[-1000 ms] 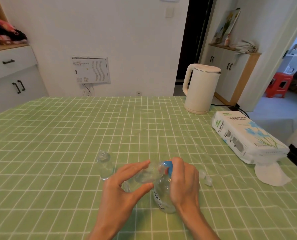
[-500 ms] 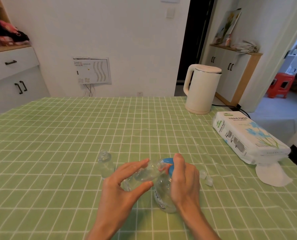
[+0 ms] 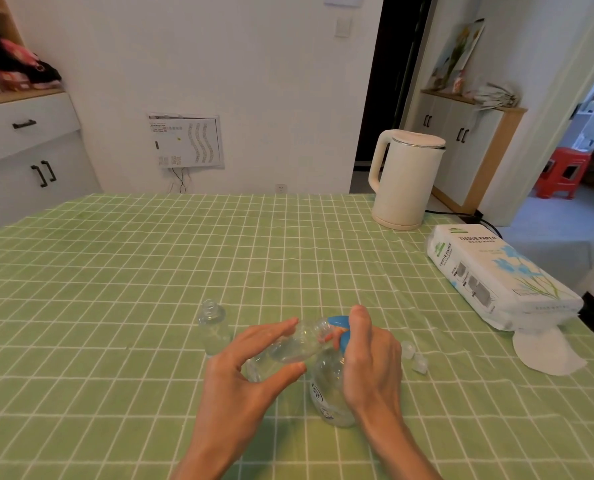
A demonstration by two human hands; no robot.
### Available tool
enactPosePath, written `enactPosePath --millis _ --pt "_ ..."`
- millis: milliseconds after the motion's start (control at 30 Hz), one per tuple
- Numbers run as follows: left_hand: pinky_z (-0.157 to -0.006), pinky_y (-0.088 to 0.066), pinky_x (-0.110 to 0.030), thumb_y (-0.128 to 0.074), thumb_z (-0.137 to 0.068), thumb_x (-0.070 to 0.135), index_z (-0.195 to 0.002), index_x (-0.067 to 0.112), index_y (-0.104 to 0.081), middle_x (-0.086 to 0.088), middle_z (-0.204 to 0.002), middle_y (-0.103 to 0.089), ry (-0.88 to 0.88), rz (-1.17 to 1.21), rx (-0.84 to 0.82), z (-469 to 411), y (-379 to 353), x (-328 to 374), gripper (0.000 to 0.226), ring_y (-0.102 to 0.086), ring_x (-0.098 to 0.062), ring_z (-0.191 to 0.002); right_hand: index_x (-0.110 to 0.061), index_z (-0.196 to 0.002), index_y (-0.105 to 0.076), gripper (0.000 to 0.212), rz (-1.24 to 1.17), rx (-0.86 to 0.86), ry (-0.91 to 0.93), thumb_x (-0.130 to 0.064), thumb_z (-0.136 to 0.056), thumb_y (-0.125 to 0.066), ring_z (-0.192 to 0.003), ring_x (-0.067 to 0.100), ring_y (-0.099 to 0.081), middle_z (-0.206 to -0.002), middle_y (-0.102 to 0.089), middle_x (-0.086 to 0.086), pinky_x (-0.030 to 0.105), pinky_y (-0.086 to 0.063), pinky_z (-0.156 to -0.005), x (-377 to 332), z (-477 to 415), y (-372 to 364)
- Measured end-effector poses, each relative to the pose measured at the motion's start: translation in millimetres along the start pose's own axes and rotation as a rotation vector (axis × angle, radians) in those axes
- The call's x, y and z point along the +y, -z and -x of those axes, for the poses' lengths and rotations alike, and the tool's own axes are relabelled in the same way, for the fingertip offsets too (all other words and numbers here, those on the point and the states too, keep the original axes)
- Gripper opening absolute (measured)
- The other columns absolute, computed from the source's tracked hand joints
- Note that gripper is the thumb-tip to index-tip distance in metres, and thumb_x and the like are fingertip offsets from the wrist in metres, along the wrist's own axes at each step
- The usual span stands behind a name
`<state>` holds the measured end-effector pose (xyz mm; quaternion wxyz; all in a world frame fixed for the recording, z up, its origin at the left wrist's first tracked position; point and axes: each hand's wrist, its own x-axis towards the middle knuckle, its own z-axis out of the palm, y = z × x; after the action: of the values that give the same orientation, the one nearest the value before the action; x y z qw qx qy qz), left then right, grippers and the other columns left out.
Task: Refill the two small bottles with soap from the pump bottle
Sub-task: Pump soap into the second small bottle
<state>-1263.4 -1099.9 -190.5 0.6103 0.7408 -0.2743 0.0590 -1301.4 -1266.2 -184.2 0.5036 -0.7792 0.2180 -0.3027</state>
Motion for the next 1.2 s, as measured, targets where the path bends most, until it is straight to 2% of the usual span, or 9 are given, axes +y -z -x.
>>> enactPosePath --millis 67,200,433,533,633,767,933,1033,1200 --pt "-0.098 -0.044 -0.004 -0.090 -0.070 0.032 -0.120 0.047 -0.076 0.023 -0.116 -0.078 -0.001 -0.001 0.002 -0.1 0.0 0.6 0.054 -0.070 -0.002 -0.116 -0.027 -0.048 -0.065 0.075 -0.012 0.004 0.006 -0.070 -0.088 -0.018 -0.046 0.006 -0.052 -0.043 -0.055 -0.020 0.033 -0.037 -0.057 -2.8 0.0 0.2" --pt "-0.098 -0.045 -0.005 -0.089 -0.070 0.033 -0.120 0.045 -0.078 0.021 -0.116 -0.079 0.001 0.012 -0.006 -0.2 -1.0 1.1 0.052 -0.071 -0.004 -0.116 -0.026 -0.042 -0.049 0.059 -0.007 -0.004 0.043 -0.058 -0.085 -0.024 -0.047 0.006 -0.050 -0.042 -0.051 -0.020 0.032 -0.030 -0.054 -5.9 0.0 1.5" --pt "-0.098 -0.048 -0.008 -0.089 -0.069 0.031 -0.119 0.039 -0.079 0.020 -0.115 -0.079 -0.003 0.011 -0.010 1.6 -2.0 -1.0 0.053 -0.072 -0.005 -0.114 -0.031 -0.045 -0.052 0.052 0.007 -0.015 0.083 -0.053 -0.084 -0.026 -0.050 0.004 -0.052 -0.047 -0.059 -0.017 0.027 -0.030 -0.052 -1.6 -0.3 1.8" --pt "-0.098 -0.046 -0.006 -0.089 -0.069 0.032 -0.120 0.044 -0.078 0.021 -0.115 -0.079 -0.009 0.010 -0.004 0.3 -2.2 -0.8 0.053 -0.072 -0.003 -0.115 -0.028 -0.043 -0.051 0.062 -0.009 -0.018 0.041 -0.061 -0.088 -0.023 -0.049 0.002 -0.053 -0.043 -0.053 -0.019 0.032 -0.033 -0.056 -3.9 0.6 0.8" --pt "-0.100 -0.046 -0.007 -0.089 -0.070 0.031 -0.121 0.047 -0.076 0.021 -0.115 -0.079 -0.012 0.009 -0.002 -0.7 -2.0 -1.7 0.055 -0.071 -0.003 -0.116 -0.035 -0.041 -0.053 0.066 0.012 -0.012 0.047 -0.064 -0.092 -0.021 -0.045 0.003 -0.049 -0.039 -0.045 -0.021 0.031 -0.032 -0.057 -5.3 1.4 0.4" --pt "-0.099 -0.046 -0.006 -0.090 -0.070 0.030 -0.121 0.048 -0.076 0.022 -0.115 -0.079 -0.013 0.004 0.000 -0.9 -2.6 -2.8 0.056 -0.071 -0.003 -0.116 -0.030 -0.044 -0.060 0.070 0.002 -0.016 0.041 -0.066 -0.090 -0.021 -0.047 0.005 -0.051 -0.043 -0.052 -0.020 0.034 -0.037 -0.058 -4.2 0.8 0.0" --pt "-0.099 -0.047 -0.007 -0.090 -0.069 0.028 -0.120 0.046 -0.077 0.020 -0.116 -0.079 -0.012 0.011 -0.001 -0.4 -3.5 -4.0 0.055 -0.072 -0.004 -0.115 -0.039 -0.044 -0.052 0.050 0.025 -0.014 0.100 -0.051 -0.086 -0.027 -0.044 0.008 -0.044 -0.040 -0.044 -0.014 0.028 -0.026 -0.053 -6.6 0.1 3.0" --pt "-0.101 -0.047 -0.009 -0.092 -0.071 0.024 -0.120 0.046 -0.077 0.021 -0.117 -0.078 -0.012 -0.009 -0.017 0.6 -3.7 -4.8 0.056 -0.071 -0.005 -0.117 -0.037 -0.044 -0.050 0.047 0.035 -0.026 0.098 -0.041 -0.088 -0.034 -0.045 0.009 -0.043 -0.041 -0.044 -0.014 0.030 -0.025 -0.052 -4.2 -0.8 3.3" --pt "-0.099 -0.045 -0.006 -0.089 -0.070 0.032 -0.120 0.047 -0.076 0.021 -0.116 -0.078 -0.010 -0.003 -0.008 0.5 -3.9 -2.5 0.055 -0.071 -0.004 -0.117 -0.033 -0.042 -0.049 0.058 0.003 -0.032 0.061 -0.057 -0.089 -0.025 -0.044 0.006 -0.045 -0.040 -0.044 -0.017 0.030 -0.030 -0.054 -4.8 1.3 2.5"
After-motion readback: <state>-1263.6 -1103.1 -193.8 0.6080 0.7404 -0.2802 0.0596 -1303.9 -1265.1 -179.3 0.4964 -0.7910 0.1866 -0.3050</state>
